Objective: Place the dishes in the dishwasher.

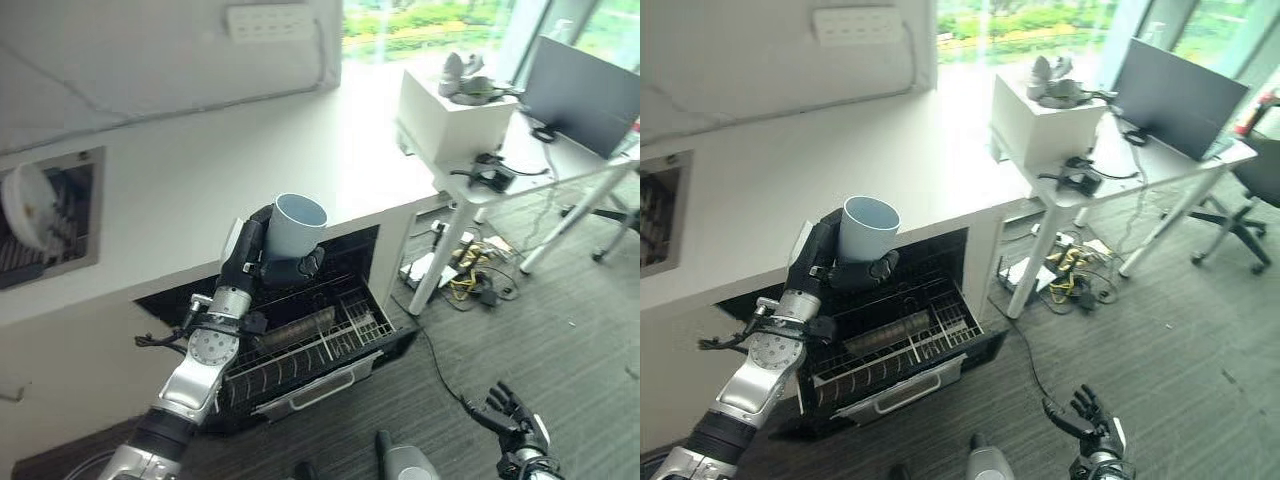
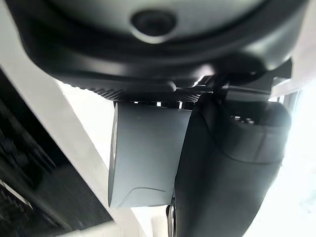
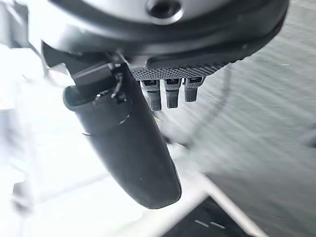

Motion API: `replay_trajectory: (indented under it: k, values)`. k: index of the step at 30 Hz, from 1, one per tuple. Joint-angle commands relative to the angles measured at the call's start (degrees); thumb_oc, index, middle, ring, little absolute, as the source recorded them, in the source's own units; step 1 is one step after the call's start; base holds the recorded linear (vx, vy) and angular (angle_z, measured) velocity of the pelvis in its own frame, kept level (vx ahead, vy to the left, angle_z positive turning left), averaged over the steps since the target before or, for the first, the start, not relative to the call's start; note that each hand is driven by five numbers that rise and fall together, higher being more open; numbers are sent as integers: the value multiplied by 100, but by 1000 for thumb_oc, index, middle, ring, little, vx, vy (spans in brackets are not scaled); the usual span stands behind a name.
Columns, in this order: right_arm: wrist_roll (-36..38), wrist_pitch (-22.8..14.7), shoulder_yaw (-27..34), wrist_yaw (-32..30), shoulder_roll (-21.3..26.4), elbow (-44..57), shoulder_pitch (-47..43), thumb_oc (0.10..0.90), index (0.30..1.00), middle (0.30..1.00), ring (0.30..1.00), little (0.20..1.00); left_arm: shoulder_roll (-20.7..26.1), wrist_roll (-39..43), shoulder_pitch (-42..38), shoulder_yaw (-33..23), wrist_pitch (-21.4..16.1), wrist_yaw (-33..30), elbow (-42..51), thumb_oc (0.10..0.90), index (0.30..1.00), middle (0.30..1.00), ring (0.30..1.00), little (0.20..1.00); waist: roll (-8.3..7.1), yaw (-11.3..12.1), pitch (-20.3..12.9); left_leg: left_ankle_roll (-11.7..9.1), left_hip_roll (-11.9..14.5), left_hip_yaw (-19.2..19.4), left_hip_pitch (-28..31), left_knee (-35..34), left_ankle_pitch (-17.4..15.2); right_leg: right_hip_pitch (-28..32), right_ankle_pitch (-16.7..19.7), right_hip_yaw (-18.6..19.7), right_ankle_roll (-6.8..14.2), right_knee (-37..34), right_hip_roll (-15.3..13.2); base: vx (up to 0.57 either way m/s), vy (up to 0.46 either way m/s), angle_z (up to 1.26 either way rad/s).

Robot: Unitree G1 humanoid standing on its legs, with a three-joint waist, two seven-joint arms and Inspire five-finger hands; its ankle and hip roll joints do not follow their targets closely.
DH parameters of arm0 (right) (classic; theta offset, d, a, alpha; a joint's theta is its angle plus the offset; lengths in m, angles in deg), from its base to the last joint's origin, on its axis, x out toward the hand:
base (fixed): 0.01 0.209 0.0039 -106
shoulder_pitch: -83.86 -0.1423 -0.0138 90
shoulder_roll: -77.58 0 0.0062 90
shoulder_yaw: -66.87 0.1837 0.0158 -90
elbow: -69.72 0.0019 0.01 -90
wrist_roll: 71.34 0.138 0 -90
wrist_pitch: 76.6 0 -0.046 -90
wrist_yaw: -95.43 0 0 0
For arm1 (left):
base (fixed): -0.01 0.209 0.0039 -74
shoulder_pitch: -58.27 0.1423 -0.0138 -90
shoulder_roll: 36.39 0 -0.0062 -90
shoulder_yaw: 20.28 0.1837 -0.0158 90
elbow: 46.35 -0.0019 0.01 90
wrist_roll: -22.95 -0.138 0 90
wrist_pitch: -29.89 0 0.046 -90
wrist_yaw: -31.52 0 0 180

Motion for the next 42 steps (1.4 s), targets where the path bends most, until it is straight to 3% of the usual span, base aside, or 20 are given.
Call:
replay_trajectory:
  k: [1, 3, 5, 9, 10, 15, 16, 21, 22, 28, 33, 42]
  values:
    - [-172, -840, 471, -311, 384, 1065, -162, 800, 900, 900, 900, 900, -144, -112, -651, -253, -1003, -665, 343, 400, 300, 300, 300, 300, 44, -98, -93, -44, 281, -135, 433, 424, -1019, -205, -604, 95, 601, 645, -281, -11, 26, -65]
    - [-167, -841, 562, -264, 404, 1643, -95, 800, 900, 900, 900, 900, -234, -285, -647, -274, -1108, -928, 239, 400, 300, 300, 300, 300, 6, -194, -96, 1, 260, 8, 548, 424, -1080, -245, -553, 197, 617, 645, -288, -18, 13, -95]
    - [187, -1120, 704, 217, 504, 2533, -88, 800, 900, 900, 900, 900, -328, -600, -682, -339, -1209, -1383, 252, 400, 300, 300, 300, 300, -34, -334, -114, 24, 248, 230, 709, 424, -1130, -317, -476, 312, 633, 645, -308, -43, 19, -95]
    - [1095, -1209, 858, 1096, 495, 3323, -193, 800, 900, 900, 900, 900, -449, -1185, -712, -459, -1315, -2226, 223, 400, 300, 300, 300, 300, -39, -449, -140, 17, 269, 480, 883, 424, -1182, -388, -394, 296, 664, 645, -382, -50, 15, -82]
    - [1234, -1132, 838, 1370, 554, 3700, -277, 800, 900, 900, 900, 900, -479, -1470, -807, -446, -1309, -2601, 139, 400, 300, 300, 300, 300, -40, -485, -150, 25, 265, 559, 949, 424, -1212, -416, -360, 276, 675, 645, -416, -66, 1, -54]
    - [1226, -923, 552, 1786, 645, 4569, -446, 800, 900, 900, 900, 900, -654, -2428, -873, -258, -1233, -3272, 182, 400, 300, 300, 300, 300, -23, -507, -190, 44, 239, 591, 967, 424, -1260, -473, -313, 278, 684, 645, -428, -51, -9, -19]
    - [989, -728, 213, 1822, 681, 5124, -722, 800, 900, 900, 900, 900, -722, -2624, -861, -90, -1222, -3450, 133, 400, 300, 300, 300, 300, -2, -426, -228, 67, 184, 463, 951, 424, -1318, -474, -311, 320, 682, 645, -385, -8, -30, -1]
    - [1096, -314, -318, 1737, 852, 5503, -1159, 800, 900, 900, 900, 900, -803, -2922, -577, 191, -1084, -3427, 439, 400, 300, 300, 300, 300, -32, -115, -221, 28, 157, 217, 817, 424, -1262, -393, -359, 145, 651, 645, -432, -6, -34, 31]
    - [1226, -173, -613, 1677, 847, 5564, -1306, 800, 900, 900, 900, 900, -798, -2904, -518, 342, -1119, -3285, 456, 400, 300, 300, 300, 300, -43, 43, -235, 6, 139, 65, 729, 424, -1249, -352, -403, 61, 646, 645, -448, -21, -59, 55]
    - [1166, -206, -1264, 1501, 880, 5504, -1595, 800, 900, 900, 900, 900, -714, -3004, -314, 709, -1256, -3186, 660, 400, 300, 300, 300, 300, -95, 485, -277, -61, 113, -356, 449, 424, -1144, -267, -500, -214, 608, 645, -491, -2, -61, 70]
    - [1057, -159, -1771, 1065, 930, 5215, -2119, 800, 900, 900, 900, 900, -722, -3076, -124, 1007, -1397, -3216, 628, 400, 300, 300, 300, 300, -118, 938, -291, -153, 188, -725, 210, 424, -1044, -89, -652, -675, 533, 645, -544, 15, -72, 62]
    - [1018, 521, -2306, 784, 853, 4914, -2693, 800, 900, 900, 900, 900, -615, -3493, -139, 1085, -1458, -3416, 613, 400, 300, 300, 300, 300, -84, 1385, -316, -264, 246, -1148, -13, 424, -903, 246, -885, -1192, 400, 645, -576, 40, -27, 48]
